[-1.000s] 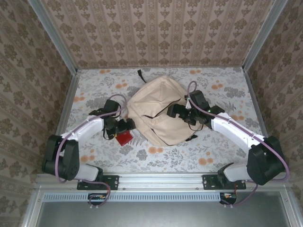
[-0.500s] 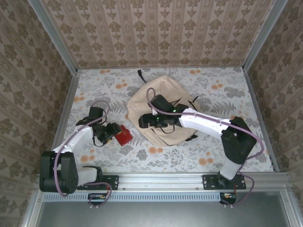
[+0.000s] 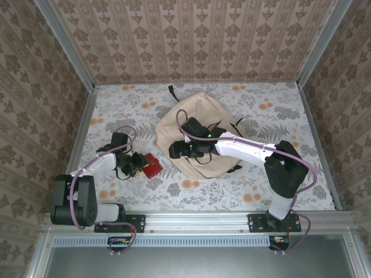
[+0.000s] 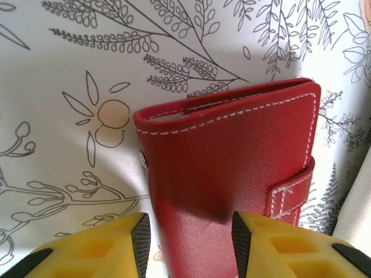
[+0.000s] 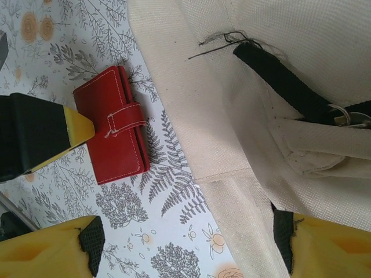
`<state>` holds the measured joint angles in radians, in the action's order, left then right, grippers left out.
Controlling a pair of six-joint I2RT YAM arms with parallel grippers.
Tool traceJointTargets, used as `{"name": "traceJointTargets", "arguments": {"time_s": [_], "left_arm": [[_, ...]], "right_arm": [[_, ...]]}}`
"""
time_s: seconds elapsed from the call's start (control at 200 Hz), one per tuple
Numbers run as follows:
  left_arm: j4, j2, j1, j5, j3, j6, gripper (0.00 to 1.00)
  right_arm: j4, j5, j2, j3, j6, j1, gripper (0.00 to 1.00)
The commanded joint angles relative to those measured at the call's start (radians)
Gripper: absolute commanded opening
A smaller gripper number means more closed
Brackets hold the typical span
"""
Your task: Pack books, pencil case, and school supplies into a backpack
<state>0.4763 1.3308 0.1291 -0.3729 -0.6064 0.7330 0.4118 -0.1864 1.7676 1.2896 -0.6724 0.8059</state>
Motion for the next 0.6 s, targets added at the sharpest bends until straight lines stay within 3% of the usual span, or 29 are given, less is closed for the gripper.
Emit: {"name": "traceJointTargets", "arguments": {"time_s": [0.0, 0.355, 0.59], "left_arm": [[-0.001, 0.023, -0.002, 0.015, -0.016, -0.021, 0.43], [0.047, 0.102, 0.045, 0.122, -0.061, -0.053, 0.35], [0.068, 0.062, 0.061, 0.146, -0.104, -0.068, 0.16]], "right_arm": [[0.041, 0.021, 0.001, 0.023, 0.008, 0.001, 0.8], [0.05, 0.04, -0.013, 0.024, 0.011, -0.001, 0.81], [0.048, 0.045, -0.04, 0.006, 0.007, -0.002, 0.81]]}}
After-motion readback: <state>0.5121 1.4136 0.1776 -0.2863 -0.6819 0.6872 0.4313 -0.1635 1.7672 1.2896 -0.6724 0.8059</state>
